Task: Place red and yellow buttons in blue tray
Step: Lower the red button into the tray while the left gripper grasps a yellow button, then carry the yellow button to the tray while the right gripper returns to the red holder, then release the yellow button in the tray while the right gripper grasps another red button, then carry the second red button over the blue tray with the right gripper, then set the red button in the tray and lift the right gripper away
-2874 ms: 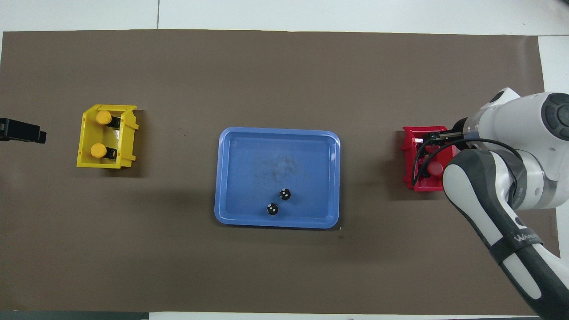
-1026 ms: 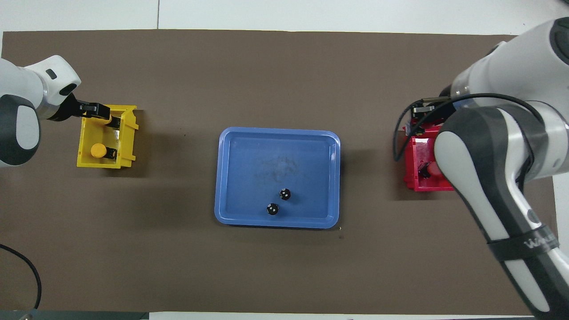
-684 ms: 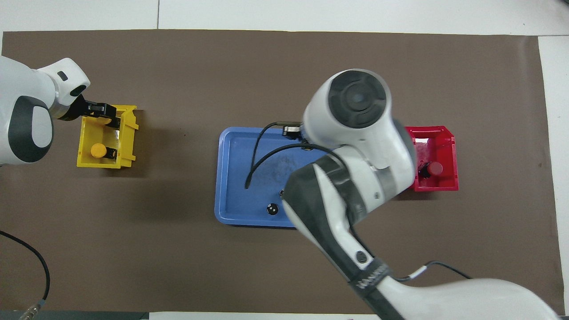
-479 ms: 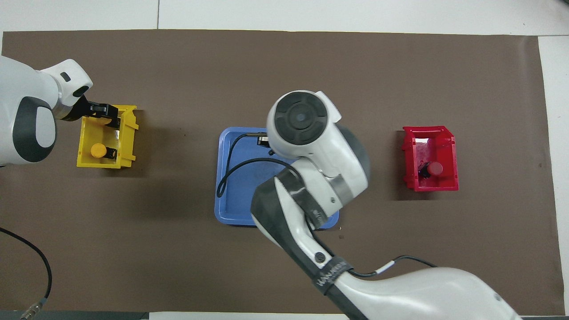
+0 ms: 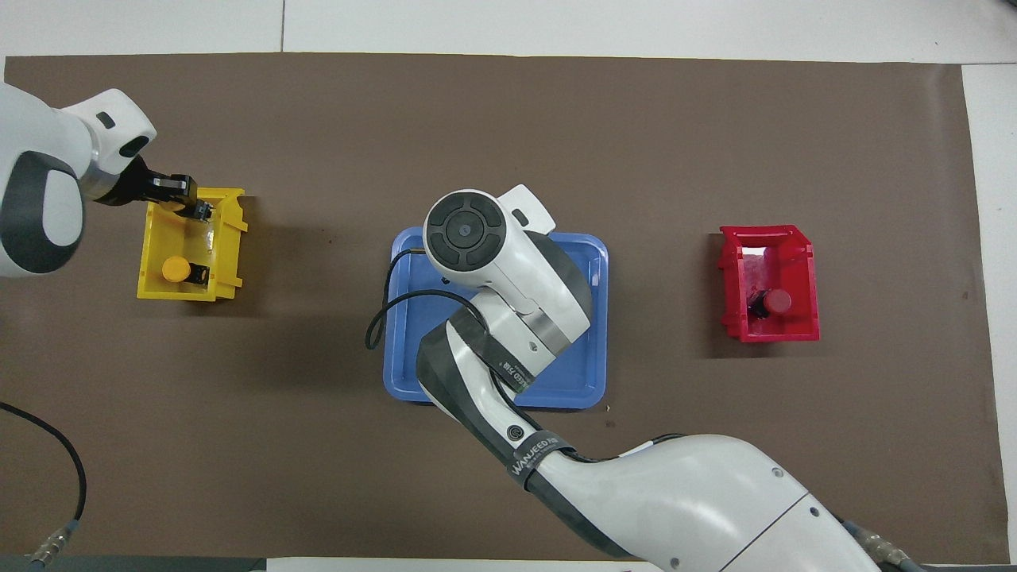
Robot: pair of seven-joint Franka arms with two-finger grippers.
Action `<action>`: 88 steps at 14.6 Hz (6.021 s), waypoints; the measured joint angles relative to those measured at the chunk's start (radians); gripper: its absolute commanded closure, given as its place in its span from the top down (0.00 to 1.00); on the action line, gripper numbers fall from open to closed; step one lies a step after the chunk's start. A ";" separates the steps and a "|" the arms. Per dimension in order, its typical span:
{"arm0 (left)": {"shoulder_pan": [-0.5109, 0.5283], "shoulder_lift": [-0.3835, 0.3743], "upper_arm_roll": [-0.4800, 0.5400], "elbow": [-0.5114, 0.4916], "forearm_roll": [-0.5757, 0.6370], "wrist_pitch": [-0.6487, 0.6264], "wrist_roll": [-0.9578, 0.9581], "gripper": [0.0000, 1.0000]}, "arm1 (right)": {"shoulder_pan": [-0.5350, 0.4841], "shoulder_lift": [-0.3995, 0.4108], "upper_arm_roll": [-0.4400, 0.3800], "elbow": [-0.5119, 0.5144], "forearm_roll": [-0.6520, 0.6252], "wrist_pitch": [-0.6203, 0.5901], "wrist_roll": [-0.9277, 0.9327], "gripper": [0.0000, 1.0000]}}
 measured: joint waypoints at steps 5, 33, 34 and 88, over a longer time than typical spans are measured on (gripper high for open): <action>-0.186 -0.043 -0.008 0.142 -0.004 -0.183 -0.369 0.01 | -0.001 -0.008 -0.002 0.016 0.000 0.000 0.000 1.00; -0.569 -0.095 0.027 -0.159 0.001 -0.042 -0.735 1.00 | -0.629 -0.549 -0.014 -0.725 0.168 0.158 -0.922 0.72; -0.530 -0.131 0.038 -0.139 0.008 -0.097 -0.650 1.00 | -0.631 -0.550 -0.014 -0.730 0.168 0.162 -0.924 0.70; -0.282 -0.232 0.013 -0.140 0.015 -0.094 -0.412 0.01 | -0.413 -0.364 -0.020 -0.083 0.069 -0.239 -0.361 1.00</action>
